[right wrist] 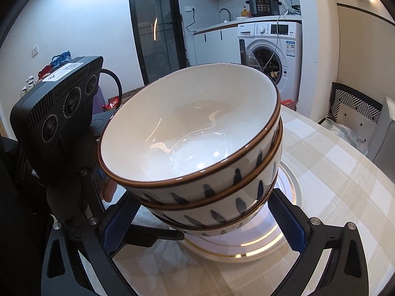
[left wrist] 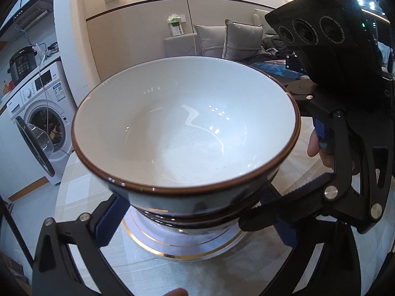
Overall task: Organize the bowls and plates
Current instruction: 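Lower the bowl stack onto the plates and open both grippers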
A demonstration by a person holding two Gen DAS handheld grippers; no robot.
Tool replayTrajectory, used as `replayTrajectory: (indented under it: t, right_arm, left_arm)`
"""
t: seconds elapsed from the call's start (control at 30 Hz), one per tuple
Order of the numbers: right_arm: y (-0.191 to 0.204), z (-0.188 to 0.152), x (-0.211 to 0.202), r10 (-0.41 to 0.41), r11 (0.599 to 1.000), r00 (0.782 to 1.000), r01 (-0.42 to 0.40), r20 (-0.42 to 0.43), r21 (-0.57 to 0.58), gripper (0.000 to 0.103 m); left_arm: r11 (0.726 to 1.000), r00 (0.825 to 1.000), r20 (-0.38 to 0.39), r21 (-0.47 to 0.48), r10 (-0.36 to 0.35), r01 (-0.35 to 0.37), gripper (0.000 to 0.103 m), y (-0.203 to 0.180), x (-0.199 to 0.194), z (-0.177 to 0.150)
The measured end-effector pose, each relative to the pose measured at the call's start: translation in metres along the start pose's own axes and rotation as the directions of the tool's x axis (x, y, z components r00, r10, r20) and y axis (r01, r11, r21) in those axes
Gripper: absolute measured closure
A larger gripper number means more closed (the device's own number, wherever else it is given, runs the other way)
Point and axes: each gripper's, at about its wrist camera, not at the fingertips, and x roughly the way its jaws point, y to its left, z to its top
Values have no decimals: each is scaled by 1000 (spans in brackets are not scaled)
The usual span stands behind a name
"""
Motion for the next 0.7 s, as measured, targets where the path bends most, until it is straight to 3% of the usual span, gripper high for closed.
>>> replayTrajectory:
  t: [0.2,0.7]
  right_arm:
    - [-5,5,19,16,1000,1000,-16,-3,8,0]
    - [-20,-5,39,24,999,1000,-23,-16,44,0]
  left_arm:
    - [1000,999,-21,-17,24,-24,0,9,9,-8]
    - [999,999,-51,-35,7,-9,0,16,33,-17]
